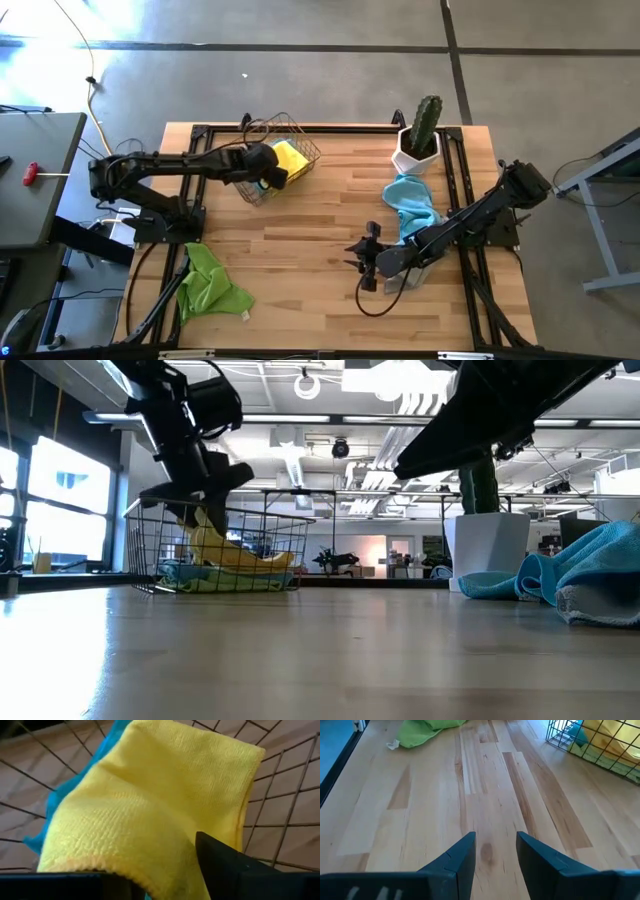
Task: Fold microfiber towels
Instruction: Put the folded yellow microfiber towel into the wire basket, then fold the green microfiber towel
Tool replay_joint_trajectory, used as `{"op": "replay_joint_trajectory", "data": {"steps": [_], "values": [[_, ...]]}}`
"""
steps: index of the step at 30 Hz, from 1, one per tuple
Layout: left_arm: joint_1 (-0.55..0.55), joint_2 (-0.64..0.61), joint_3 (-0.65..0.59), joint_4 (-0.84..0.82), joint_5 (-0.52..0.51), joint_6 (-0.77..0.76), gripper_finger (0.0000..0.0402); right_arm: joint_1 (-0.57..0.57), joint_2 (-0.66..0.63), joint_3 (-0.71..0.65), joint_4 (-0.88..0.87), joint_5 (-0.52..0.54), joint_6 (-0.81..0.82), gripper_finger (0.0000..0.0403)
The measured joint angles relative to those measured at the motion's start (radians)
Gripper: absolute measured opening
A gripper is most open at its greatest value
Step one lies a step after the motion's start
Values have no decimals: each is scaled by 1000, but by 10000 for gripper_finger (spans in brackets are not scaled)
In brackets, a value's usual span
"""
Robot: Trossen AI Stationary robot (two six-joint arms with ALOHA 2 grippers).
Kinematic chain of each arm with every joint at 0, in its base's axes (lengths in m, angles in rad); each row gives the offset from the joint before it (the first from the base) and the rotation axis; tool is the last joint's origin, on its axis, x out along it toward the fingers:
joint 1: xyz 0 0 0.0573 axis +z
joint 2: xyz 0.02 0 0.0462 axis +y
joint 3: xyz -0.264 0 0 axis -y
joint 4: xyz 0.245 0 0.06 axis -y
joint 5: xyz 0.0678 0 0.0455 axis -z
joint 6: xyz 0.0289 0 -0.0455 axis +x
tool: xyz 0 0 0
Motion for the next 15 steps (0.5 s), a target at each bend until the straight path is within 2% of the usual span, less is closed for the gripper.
{"op": "replay_joint_trajectory", "data": {"steps": [7,11,15], "values": [[16,0,200,-396,-109,74,148,0,0,0,-3,-3,0,134],[9,0,298,-588,-99,87,146,0,0,0,-4,-3,-1,134],[-27,0,340,-671,-67,89,145,0,-11,0,-35,-3,-2,134]]}}
